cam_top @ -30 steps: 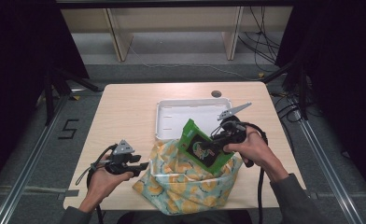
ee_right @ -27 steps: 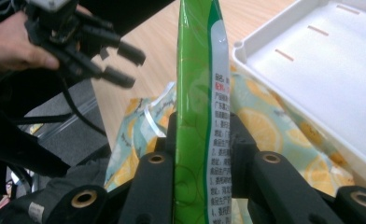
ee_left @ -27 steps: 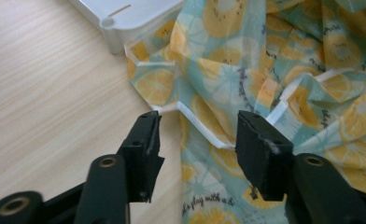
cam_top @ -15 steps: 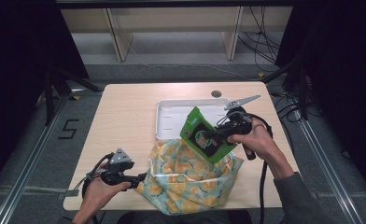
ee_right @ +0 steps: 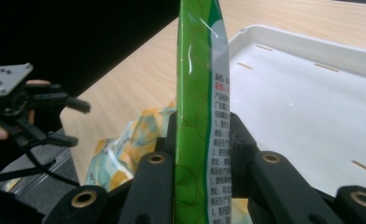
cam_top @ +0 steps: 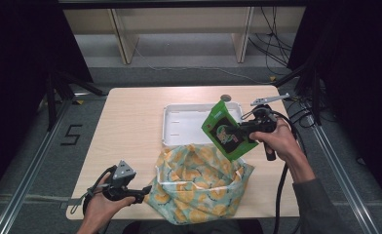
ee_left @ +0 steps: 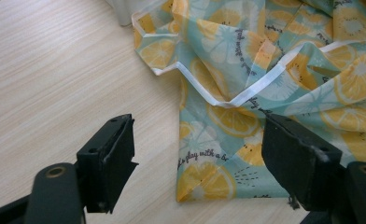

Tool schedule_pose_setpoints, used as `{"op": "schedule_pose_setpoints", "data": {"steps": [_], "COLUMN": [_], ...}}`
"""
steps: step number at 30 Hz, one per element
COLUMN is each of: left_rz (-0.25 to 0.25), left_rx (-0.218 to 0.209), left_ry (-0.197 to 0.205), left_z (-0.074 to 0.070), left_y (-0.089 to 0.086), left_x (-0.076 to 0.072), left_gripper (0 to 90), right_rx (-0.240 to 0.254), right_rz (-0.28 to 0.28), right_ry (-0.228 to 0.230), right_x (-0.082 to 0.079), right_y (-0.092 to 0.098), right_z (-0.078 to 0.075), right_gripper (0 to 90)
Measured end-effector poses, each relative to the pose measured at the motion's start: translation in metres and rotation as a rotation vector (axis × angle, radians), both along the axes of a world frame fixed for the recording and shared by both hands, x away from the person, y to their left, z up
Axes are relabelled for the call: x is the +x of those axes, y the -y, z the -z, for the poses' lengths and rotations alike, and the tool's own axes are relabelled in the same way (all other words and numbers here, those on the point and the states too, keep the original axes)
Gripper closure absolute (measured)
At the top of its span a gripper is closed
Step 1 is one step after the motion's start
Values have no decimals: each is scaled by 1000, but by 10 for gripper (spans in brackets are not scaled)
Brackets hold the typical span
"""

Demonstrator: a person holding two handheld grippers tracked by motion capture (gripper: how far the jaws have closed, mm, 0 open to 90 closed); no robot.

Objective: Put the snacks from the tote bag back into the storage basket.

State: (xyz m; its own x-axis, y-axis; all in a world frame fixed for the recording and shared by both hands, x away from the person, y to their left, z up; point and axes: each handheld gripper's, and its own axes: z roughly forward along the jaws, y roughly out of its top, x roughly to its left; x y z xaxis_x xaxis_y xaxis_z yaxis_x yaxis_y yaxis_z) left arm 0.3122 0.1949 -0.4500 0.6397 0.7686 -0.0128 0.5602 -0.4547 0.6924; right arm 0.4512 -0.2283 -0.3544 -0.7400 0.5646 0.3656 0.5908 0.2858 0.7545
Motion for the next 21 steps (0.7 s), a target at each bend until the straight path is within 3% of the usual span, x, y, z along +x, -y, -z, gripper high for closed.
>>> {"op": "schedule_pose_setpoints", "data": {"steps": [2, 3, 5, 11, 13, 15, 18, 21], "left_rz": [0, -3, -10, 0, 9, 12, -3, 2], "left_rx": [10, 9, 0, 11, 17, 27, 13, 19], "left_ry": [-1, 2, -8, -8, 6, -2, -11, -14], "left_z": [-1, -1, 0, 1, 2, 2, 4, 5], "left_y": [-1, -1, 0, 1, 1, 1, 1, 0], "left_x": [-1, -1, -2, -2, -2, -3, -3, -3], "left_gripper": [252, 251, 251, 251, 251, 251, 251, 251], "right_rx": [16, 6, 15, 11, 25, 13, 22, 10], "right_rz": [22, 28, 48, 83, 106, 113, 138, 157], "right_ry": [-25, 0, -31, -6, -41, -15, -45, -40], "right_x": [1, 4, 5, 15, 17, 22, 29, 39], "right_y": [3, 5, 8, 17, 16, 18, 15, 13], "right_z": [1, 2, 3, 8, 9, 10, 12, 13], "right_gripper": [763, 763, 763, 763, 763, 763, 763, 763]}}
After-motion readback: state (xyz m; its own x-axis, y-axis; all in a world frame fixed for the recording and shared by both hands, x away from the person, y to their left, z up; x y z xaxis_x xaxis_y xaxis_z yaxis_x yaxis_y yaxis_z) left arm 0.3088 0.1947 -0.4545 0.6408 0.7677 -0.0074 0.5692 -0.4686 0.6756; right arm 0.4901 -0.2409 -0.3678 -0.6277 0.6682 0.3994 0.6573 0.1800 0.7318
